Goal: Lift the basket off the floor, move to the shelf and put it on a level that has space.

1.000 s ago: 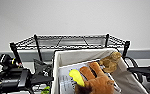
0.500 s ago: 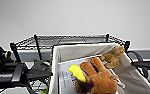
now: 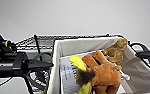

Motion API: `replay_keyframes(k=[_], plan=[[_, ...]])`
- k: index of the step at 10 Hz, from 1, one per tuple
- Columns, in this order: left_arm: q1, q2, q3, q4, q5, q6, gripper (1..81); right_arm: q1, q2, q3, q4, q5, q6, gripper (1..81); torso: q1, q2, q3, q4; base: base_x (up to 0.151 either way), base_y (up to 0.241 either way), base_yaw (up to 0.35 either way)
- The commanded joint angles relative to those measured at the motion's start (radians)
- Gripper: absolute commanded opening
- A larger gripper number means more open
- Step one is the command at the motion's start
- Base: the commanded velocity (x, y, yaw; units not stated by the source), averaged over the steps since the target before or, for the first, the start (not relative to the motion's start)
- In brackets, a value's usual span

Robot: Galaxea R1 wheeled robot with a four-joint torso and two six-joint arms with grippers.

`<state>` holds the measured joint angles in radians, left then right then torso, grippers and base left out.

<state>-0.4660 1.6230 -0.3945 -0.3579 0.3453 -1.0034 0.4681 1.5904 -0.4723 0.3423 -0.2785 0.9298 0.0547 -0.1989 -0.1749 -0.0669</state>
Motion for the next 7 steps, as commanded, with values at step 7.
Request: replay_keyframes(k=[7], plan=[[-0.259, 0.095, -0.205, 0.013, -0.137, -0.073, 1.0, 0.214, 0.137, -0.178, 0.095, -0.011, 0.035, 1.0, 0.000, 0.000, 0.000, 0.000, 0.000, 0.000, 0.000]])
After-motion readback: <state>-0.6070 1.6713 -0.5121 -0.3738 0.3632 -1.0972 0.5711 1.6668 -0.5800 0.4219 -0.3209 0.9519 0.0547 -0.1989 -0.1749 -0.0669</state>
